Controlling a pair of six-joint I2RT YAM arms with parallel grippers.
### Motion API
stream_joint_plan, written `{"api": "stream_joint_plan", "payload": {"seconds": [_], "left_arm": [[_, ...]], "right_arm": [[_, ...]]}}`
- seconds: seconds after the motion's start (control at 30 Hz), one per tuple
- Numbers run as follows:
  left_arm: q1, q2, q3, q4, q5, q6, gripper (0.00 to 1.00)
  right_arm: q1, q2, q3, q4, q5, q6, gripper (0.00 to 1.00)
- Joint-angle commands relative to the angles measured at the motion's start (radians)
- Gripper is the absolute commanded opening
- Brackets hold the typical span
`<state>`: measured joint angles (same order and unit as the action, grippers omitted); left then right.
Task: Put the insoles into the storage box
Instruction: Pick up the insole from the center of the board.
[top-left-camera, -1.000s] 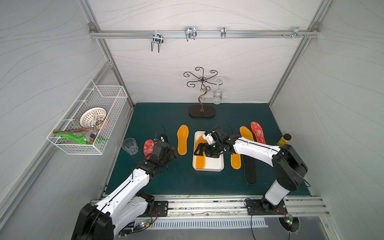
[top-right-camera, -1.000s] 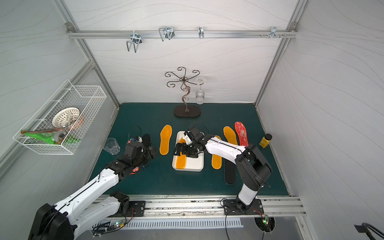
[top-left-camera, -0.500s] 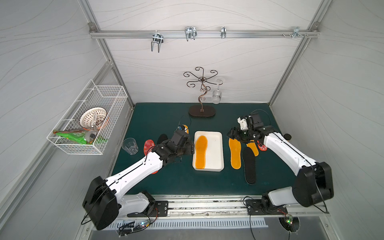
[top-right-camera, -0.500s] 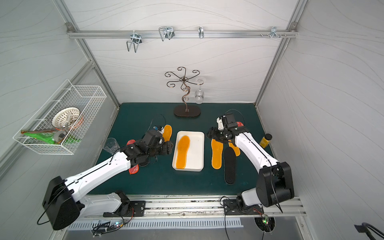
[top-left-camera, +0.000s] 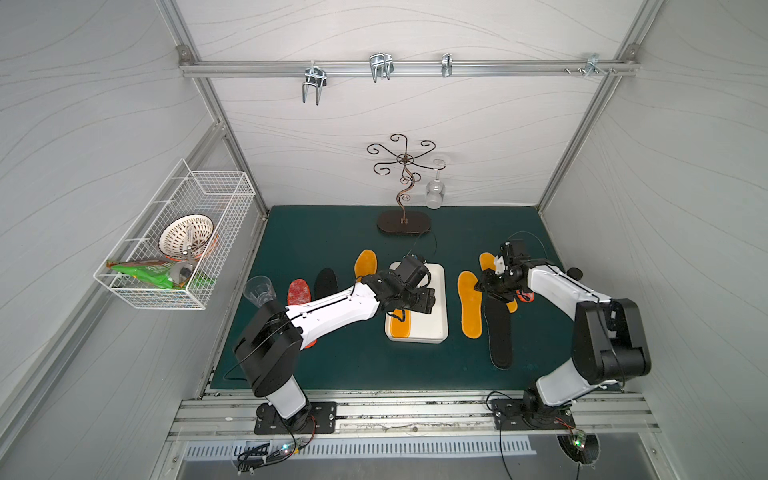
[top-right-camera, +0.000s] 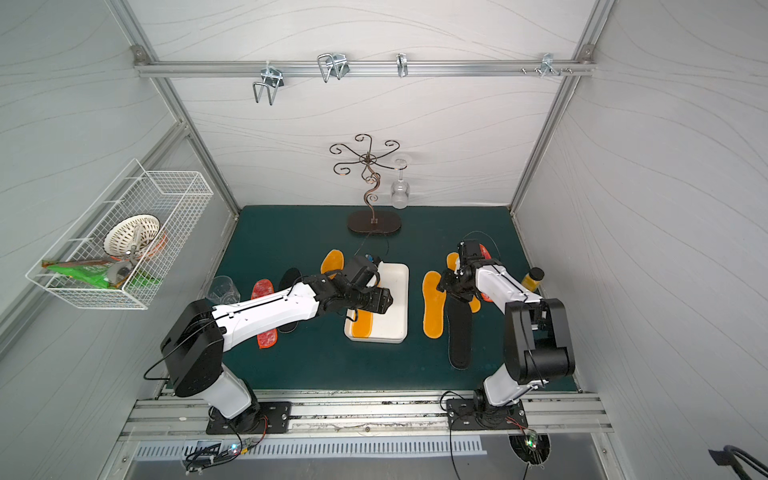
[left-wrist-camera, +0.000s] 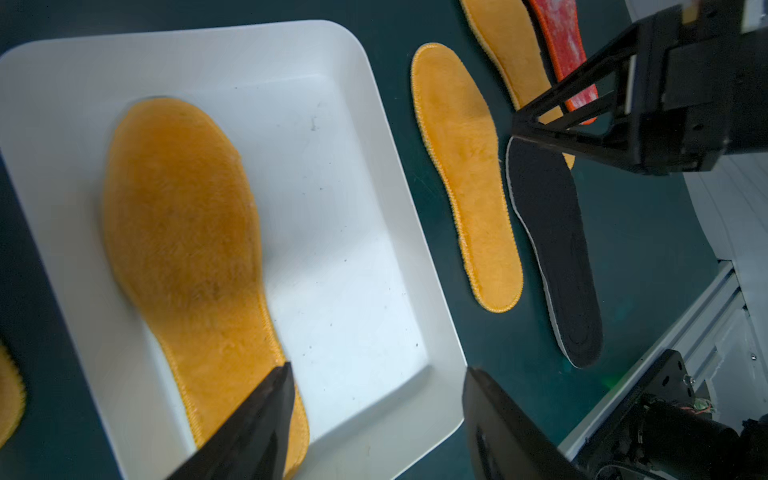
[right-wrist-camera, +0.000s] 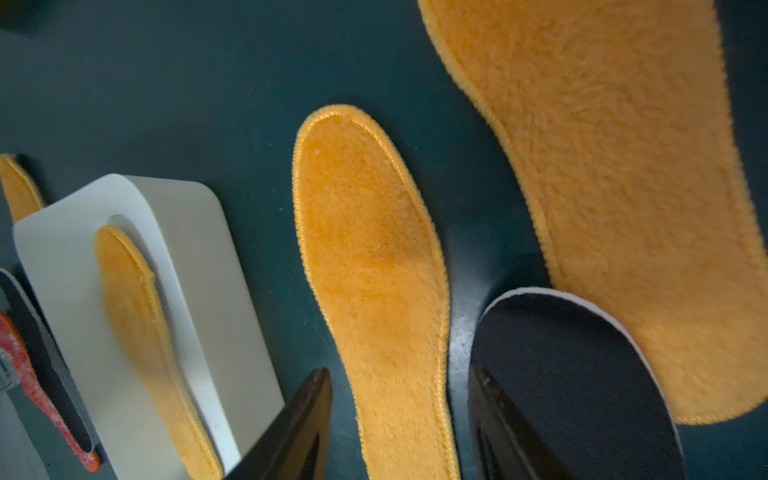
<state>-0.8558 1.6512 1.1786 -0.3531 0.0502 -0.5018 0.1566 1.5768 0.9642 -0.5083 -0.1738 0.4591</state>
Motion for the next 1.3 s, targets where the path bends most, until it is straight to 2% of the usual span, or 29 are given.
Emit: {"api": "stream_joint_plan", "payload": {"seconds": [0.0,0.37,0.67,1.0,1.1,1.27], "left_arm": [[-0.006,0.028,0.054,0.036,0.033,-0.003,0.69],[-0.007,0.022,0.071,0.042,0.021,-0.002,0.69],[-0.008,-0.038,0.013,0.034,-0.033,-0.009,0.69],[-0.005,-0.100,-0.043,0.023,-0.121,-0.009,0.70],[0.006,-0.116,-0.062,0.025,-0.141,-0.013,0.70],[0.057,-0.147,-0.119,0.073,-0.110,-0.048,0.70]], "right_arm": [[0.005,0.034,-0.013,0.051,-0.014,0.011,0.54],[0.019,0.123,-0.002,0.115,-0.018,0.030,0.54],[0.039,0.193,0.005,0.142,0.014,0.041,0.52],[0.052,0.227,0.045,0.129,0.042,0.063,0.16],[0.051,0.226,0.047,0.132,0.037,0.064,0.00],[0.051,0.183,0.026,0.142,0.028,0.069,0.00]]}}
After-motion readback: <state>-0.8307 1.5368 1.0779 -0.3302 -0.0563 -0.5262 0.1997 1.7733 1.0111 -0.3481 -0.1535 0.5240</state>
